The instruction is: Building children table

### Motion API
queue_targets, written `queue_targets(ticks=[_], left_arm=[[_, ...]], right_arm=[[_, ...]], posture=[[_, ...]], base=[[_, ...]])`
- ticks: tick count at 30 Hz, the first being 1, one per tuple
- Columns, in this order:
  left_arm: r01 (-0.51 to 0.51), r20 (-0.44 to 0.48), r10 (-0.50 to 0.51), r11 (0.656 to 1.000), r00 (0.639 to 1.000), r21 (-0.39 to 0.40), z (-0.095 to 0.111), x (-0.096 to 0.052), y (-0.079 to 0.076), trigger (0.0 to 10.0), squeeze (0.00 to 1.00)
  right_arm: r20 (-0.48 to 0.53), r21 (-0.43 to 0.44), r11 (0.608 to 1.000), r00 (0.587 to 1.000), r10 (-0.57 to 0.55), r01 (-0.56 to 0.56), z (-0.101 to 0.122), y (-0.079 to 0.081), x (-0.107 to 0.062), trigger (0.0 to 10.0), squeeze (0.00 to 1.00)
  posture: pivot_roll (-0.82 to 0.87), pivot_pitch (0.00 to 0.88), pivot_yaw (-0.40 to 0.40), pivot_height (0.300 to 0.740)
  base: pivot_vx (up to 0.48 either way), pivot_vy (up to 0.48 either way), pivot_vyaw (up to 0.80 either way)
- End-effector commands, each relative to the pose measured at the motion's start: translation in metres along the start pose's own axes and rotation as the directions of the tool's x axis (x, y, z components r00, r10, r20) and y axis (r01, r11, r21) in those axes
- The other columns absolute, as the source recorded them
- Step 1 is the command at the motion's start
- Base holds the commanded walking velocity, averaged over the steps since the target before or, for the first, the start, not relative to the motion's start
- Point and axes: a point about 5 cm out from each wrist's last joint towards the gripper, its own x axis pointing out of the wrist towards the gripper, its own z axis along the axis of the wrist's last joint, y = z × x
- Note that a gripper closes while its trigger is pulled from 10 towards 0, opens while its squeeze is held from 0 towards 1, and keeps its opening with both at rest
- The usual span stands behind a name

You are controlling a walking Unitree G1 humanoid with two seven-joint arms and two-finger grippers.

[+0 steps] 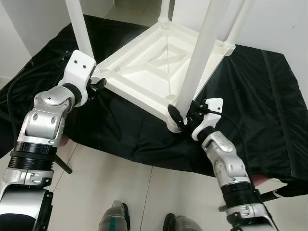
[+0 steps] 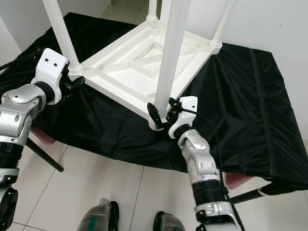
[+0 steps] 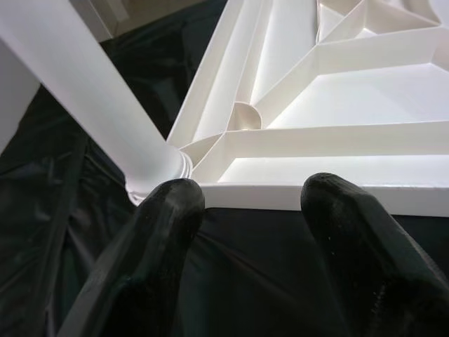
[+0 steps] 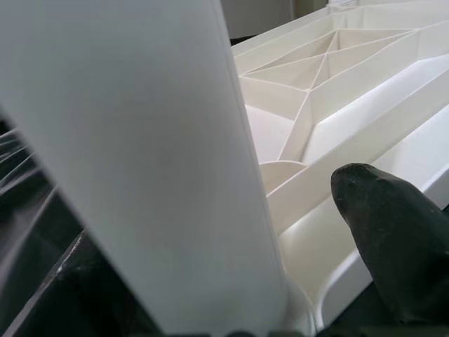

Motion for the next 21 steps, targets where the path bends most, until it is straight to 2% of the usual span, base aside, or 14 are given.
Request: queue_targets(ticks=[1,2,3,4,10,18,20,21], left_arm=[[0.006,0.002,-0.006,1.000,1.000,0.017,0.002,0.001,0.000,10.0,0.00],[0.006,0.002,-0.006,1.000,1.000,0.016,0.002,0.002,0.000,10.0,0.00],[0.006,0.002,-0.006,1.000,1.000,0.016,0.002,0.002,0.000,10.0,0.00],[0.011,-0.001,-0.011,1.000,1.000,0.018,0.001,0.003,-0.001,10.0,0.00],[0.035,-0.007,-0.035,0.999,0.999,0.028,0.000,0.006,-0.005,10.0,0.00],[0.046,0.002,-0.046,0.998,0.999,0.038,0.002,0.009,-0.006,10.0,0.00],[0.050,0.005,-0.050,0.998,0.999,0.040,0.003,0.010,-0.006,10.0,0.00],[0.050,0.005,-0.050,0.998,0.999,0.040,0.003,0.010,-0.006,10.0,0.00]], right_arm=[[-0.008,-0.015,0.998,0.998,-0.062,0.062,-0.002,-0.010,-0.005,10.0,1.00],[0.000,-0.028,0.997,0.997,-0.076,0.076,-0.003,-0.007,-0.006,10.0,0.27],[0.000,-0.028,0.997,0.997,-0.076,0.076,-0.003,-0.007,-0.006,10.0,0.27],[0.002,-0.029,0.995,0.995,-0.097,0.097,-0.006,-0.003,-0.007,10.0,0.00],[-0.011,-0.058,0.971,0.972,-0.233,0.232,-0.016,-0.002,-0.014,10.0,0.00],[0.021,-0.074,0.966,0.969,-0.245,0.246,-0.016,0.001,-0.019,10.0,0.00],[0.004,-0.099,0.940,0.945,-0.327,0.325,-0.020,-0.006,-0.025,10.0,0.00],[0.004,-0.099,0.940,0.945,-0.327,0.325,-0.020,-0.006,-0.025,10.0,0.00]], posture=[[0.13,0.120,-0.012,0.740],[0.13,0.121,-0.011,0.740],[0.13,0.121,-0.011,0.740],[0.13,0.122,-0.011,0.740],[0.12,0.127,-0.005,0.740],[0.12,0.128,0.000,0.740],[0.12,0.128,-0.001,0.740],[0.12,0.128,-0.001,0.740]], base=[[0.000,0.000,0.00],[0.000,0.000,0.00],[0.000,0.000,0.00],[0.000,0.000,0.00],[0.000,0.000,0.00],[0.000,0.000,0.00],[0.000,0.000,0.00],[0.000,0.000,0.00]])
